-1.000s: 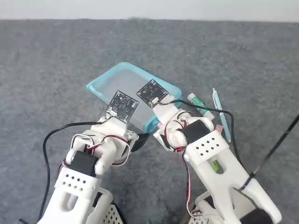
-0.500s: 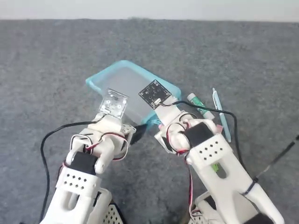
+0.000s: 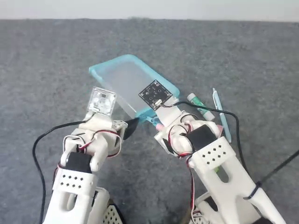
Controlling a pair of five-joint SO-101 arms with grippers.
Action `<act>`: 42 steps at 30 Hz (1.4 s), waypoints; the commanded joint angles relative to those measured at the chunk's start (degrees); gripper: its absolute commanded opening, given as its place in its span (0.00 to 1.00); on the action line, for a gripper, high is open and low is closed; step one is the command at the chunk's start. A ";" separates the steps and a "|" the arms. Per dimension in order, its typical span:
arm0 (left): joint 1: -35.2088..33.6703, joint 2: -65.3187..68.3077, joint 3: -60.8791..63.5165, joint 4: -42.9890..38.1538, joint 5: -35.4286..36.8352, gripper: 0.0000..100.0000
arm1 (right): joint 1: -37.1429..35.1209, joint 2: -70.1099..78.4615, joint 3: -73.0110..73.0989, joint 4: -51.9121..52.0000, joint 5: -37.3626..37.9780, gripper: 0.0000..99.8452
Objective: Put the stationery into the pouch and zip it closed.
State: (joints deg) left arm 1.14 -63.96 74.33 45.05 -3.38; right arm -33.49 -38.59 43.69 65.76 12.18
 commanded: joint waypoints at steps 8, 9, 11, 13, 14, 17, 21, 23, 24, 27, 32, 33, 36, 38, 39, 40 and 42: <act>-4.84 -0.88 -0.48 -3.16 0.88 0.29 | 5.67 -2.86 -0.18 1.10 2.73 0.01; -4.84 -0.88 -0.48 -3.16 0.88 0.29 | 5.41 -2.86 -0.18 1.10 2.73 0.01; -4.75 -0.88 -0.48 -3.16 0.88 0.29 | 5.23 -2.86 -0.18 1.10 2.46 0.01; -4.40 -0.88 -0.48 -3.16 0.88 0.29 | 5.23 -2.86 -0.18 1.10 2.37 0.01; -4.40 -0.88 -0.48 -3.16 0.88 0.29 | 5.23 -2.86 -0.18 1.10 2.37 0.01; -4.31 -0.88 -0.40 -3.16 0.88 0.30 | 5.23 -2.86 -0.18 1.10 2.37 0.01; -1.85 -0.88 0.48 -2.90 0.88 0.30 | 5.23 -2.15 -0.18 1.10 2.90 0.01; 0.62 -0.88 1.45 -3.08 0.79 0.29 | 5.23 -2.15 -0.18 1.27 3.52 0.06; 1.67 -0.88 1.63 -3.08 0.88 0.29 | 5.23 -2.15 -0.18 1.63 3.52 0.10; 3.34 -0.88 2.59 -3.08 0.97 0.29 | 3.38 -2.15 -0.18 2.51 4.04 0.27; 3.96 -1.05 3.12 -3.08 3.16 0.29 | -2.51 -2.15 -0.18 4.62 4.04 0.36; 3.60 -1.23 3.12 -3.08 3.16 0.29 | -2.77 -2.15 -0.18 4.79 4.04 0.34; 2.11 -1.32 3.12 -3.08 3.08 0.29 | -1.36 -1.80 -0.09 6.81 4.13 0.28; 0.62 -1.32 2.95 -3.08 2.99 0.29 | 1.19 -0.40 -0.09 10.07 4.13 0.25; -0.09 -1.32 2.95 -3.16 2.99 0.29 | 2.86 0.75 0.09 11.91 4.57 0.24; -0.44 -1.32 2.95 -3.34 2.90 0.29 | 4.70 1.98 0.44 13.41 5.98 0.24; -0.62 -1.23 3.21 -4.57 2.90 0.29 | 7.96 4.44 0.88 15.16 9.93 0.24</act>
State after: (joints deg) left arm 1.05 -63.96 78.37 43.65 -0.75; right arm -29.98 -36.75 44.92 77.98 17.36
